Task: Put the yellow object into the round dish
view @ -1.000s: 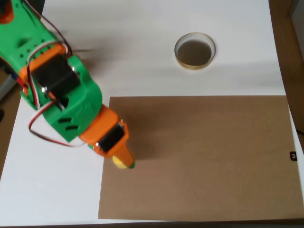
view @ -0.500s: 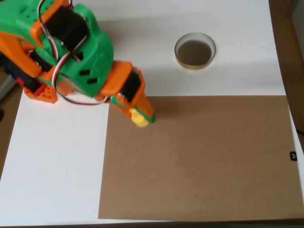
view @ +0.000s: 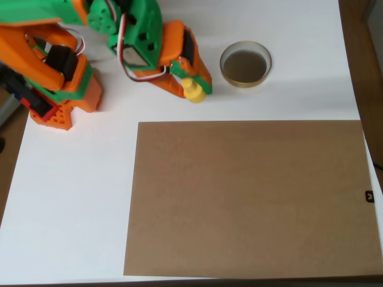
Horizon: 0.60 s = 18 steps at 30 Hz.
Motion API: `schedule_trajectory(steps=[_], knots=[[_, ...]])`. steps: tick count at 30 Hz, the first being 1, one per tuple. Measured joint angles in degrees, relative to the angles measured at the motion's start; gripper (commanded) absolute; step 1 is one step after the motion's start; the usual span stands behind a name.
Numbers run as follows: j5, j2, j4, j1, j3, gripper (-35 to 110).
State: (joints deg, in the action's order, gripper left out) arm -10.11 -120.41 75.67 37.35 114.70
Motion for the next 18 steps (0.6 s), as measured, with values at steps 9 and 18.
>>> schedule_trajectory(steps=[9,18], knots=[[0.9,6.8,0.2,11.0,-0.6,0],[0.9,16.8,0.2,16.5,-8.0,0]])
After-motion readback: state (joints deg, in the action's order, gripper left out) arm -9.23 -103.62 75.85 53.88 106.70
